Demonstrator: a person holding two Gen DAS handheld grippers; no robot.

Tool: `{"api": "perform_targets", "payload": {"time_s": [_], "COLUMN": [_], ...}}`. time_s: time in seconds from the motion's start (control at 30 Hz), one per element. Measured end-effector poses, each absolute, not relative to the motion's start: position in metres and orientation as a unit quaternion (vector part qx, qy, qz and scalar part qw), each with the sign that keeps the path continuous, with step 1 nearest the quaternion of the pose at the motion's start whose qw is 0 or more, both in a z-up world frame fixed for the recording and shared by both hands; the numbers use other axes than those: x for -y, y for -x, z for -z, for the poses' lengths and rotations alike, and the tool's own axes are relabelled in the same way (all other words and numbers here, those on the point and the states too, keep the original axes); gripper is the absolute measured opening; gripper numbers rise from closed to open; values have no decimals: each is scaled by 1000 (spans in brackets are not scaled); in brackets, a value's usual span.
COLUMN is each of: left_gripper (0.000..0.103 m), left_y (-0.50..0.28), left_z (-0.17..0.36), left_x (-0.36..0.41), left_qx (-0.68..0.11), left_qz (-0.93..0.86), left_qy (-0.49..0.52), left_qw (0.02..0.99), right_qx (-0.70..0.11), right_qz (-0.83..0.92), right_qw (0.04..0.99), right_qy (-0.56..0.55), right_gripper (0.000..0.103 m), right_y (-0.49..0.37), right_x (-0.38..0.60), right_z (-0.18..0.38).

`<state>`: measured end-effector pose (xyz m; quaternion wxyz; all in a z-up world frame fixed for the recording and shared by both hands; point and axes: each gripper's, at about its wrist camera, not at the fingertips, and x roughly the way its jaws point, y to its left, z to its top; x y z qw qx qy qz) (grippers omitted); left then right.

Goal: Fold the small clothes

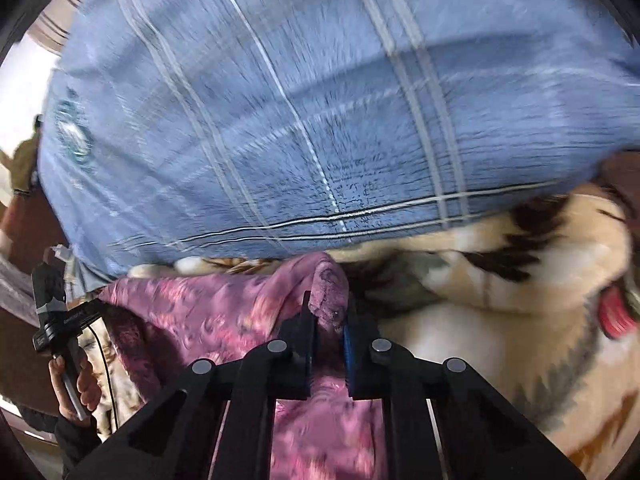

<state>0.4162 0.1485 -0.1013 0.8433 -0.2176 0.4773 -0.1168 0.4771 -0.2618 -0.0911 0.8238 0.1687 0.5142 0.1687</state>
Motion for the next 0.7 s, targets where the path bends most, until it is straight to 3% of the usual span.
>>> {"api": "perform_targets", "payload": {"time_s": [0.2,0.4,0.53,0.7], "left_gripper": [2,2,2,2], "left_y": [-315,-200,-139,-111], "left_z": [46,46,88,176], "left_x": [-148,-150,-150,-144], "left_qx": [-434,-431,-463,-534], "left_qz": [137,145,131,89], "left_qy": [182,195,208,252], "left_qw": [872,869,852,802], "right_qx": [-464,-445,-457,-506], "right_qz": [-209,-234,-241,-192], "right_qw": [845,852,844,821], "right_qy": [-163,-149,-145,-181], "right_gripper": [9,9,10,10], "right_y": [-385,-258,-182,-128], "right_x": [271,274,277,285], "right_z": [32,22,49,131]}}
